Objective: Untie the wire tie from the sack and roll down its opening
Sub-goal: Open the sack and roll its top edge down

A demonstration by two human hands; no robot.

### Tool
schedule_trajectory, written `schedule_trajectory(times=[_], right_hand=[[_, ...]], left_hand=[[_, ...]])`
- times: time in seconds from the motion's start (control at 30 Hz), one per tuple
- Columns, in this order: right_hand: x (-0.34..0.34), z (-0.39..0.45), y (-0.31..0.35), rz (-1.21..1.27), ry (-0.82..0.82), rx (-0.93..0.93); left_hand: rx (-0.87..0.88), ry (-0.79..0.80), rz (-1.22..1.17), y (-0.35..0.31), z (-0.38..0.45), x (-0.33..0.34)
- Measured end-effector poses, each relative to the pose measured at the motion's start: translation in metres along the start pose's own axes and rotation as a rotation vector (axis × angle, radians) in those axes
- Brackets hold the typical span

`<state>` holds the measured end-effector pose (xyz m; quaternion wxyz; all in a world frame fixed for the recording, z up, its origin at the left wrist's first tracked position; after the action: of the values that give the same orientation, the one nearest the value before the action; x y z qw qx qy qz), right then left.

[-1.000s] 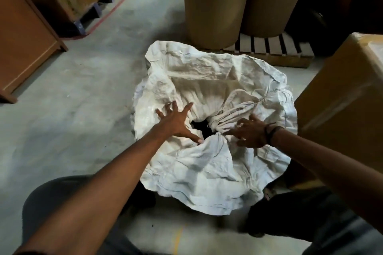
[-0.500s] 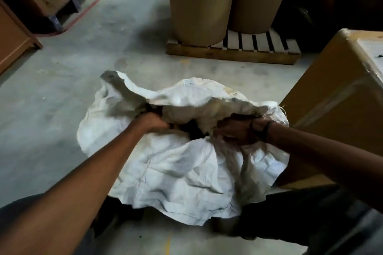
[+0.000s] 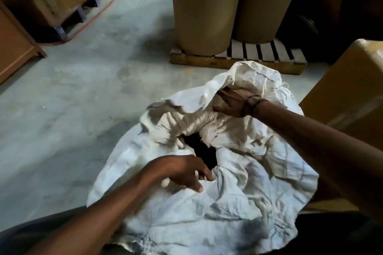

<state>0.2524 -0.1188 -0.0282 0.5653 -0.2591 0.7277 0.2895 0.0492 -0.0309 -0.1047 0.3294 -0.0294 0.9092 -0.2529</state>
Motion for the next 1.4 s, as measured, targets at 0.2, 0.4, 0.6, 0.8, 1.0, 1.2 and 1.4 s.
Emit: schedule_trajectory(times=[0.2, 0.4, 0.6, 0.8, 1.0, 1.2, 1.4], right_hand=[[0.064, 0.009, 0.003, 0.189, 0.561, 0.193], [0.044, 0.017, 0.015, -0.019, 0.116, -0.115], [0.022, -0.009, -0.022, -0.139, -0.42, -0.1], [0.013, -0.022, -0.017, -0.083, -0.567, -0.034], [0.033, -0.005, -0.057, 0.069, -0.427, 0.246], [0.045, -0.003, -0.068, 0.581, -0.164, 0.069], [0.052, -0.019, -0.068, 1.32, 0.218, 0.118]], left_hand=[[0.173, -0.368, -0.393, 0.011, -0.017, -0.073], [0.252, -1.216, -0.377, 0.06, -0.066, -0.196], [-0.297, -1.283, 0.023, 0.123, -0.031, -0.203], [-0.525, -1.281, 0.416, 0.132, -0.016, -0.189], [-0.279, -1.051, -0.032, 0.142, 0.013, -0.184], [-0.131, -0.681, -0.552, 0.146, 0.001, -0.185], [-0.206, -0.189, -1.186, 0.159, -0.008, -0.134]])
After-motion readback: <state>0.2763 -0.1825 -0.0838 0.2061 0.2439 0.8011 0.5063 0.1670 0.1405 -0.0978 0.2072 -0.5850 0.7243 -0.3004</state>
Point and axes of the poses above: each hand's wrist, its own z-axis towards the middle knuckle, its own x-axis out of the palm, y = z × x, the point moved 8 cm from there along z, towards the middle knuckle, and after that the axes turned 5 degrees about -x, right-handed, at the moved point
